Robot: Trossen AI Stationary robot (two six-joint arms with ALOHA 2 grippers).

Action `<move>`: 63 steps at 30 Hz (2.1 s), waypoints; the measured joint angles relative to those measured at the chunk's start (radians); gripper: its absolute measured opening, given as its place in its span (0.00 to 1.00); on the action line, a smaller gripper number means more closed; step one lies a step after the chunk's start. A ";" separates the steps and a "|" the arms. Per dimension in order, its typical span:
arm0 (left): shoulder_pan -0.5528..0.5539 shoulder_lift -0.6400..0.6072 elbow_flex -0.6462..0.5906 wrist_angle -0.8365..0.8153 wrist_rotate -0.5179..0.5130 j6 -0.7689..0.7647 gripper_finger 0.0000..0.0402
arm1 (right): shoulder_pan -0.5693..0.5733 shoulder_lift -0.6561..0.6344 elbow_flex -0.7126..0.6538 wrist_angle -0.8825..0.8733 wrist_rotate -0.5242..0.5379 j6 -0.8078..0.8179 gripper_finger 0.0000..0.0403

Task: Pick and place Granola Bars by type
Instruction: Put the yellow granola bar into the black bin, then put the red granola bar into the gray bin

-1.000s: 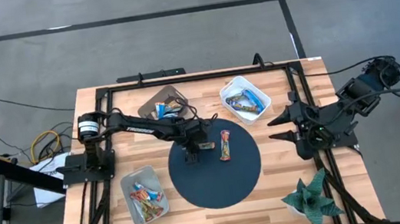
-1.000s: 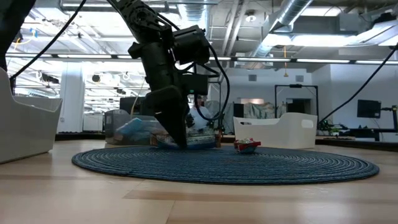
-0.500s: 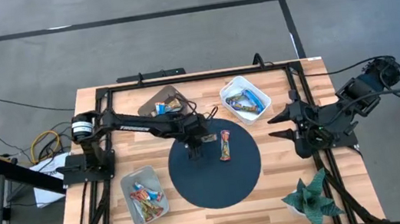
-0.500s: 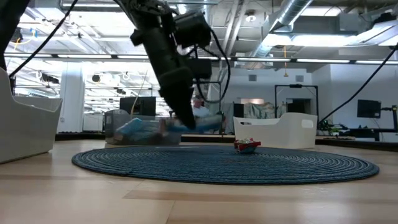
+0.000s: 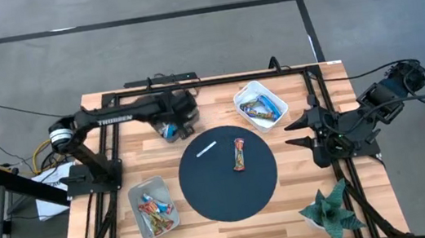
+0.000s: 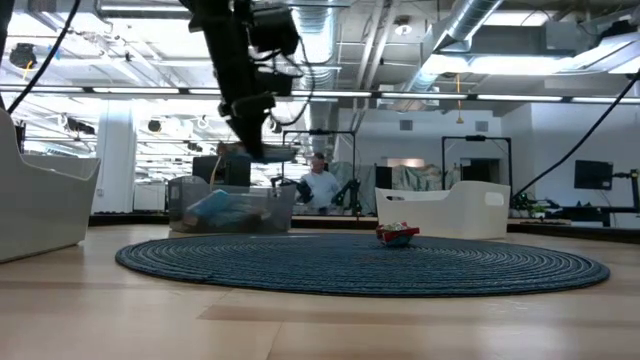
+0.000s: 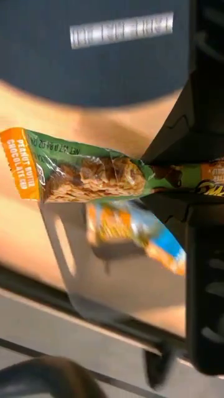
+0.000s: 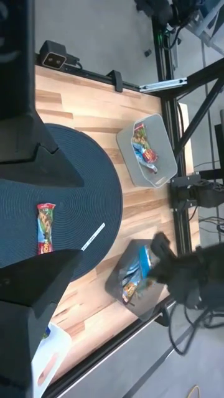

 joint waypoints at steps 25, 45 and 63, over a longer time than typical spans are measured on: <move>0.151 -0.004 -0.002 -0.050 0.090 -0.082 0.43 | -0.041 0.000 -0.049 0.011 0.002 0.018 0.41; -0.386 -0.422 -0.001 -0.029 0.011 -0.429 0.47 | -0.456 0.327 -0.145 0.169 -0.436 -0.556 0.41; -0.927 -0.447 0.000 -0.008 -0.411 -0.845 0.46 | -0.582 0.753 -0.142 0.240 -0.629 -0.987 0.41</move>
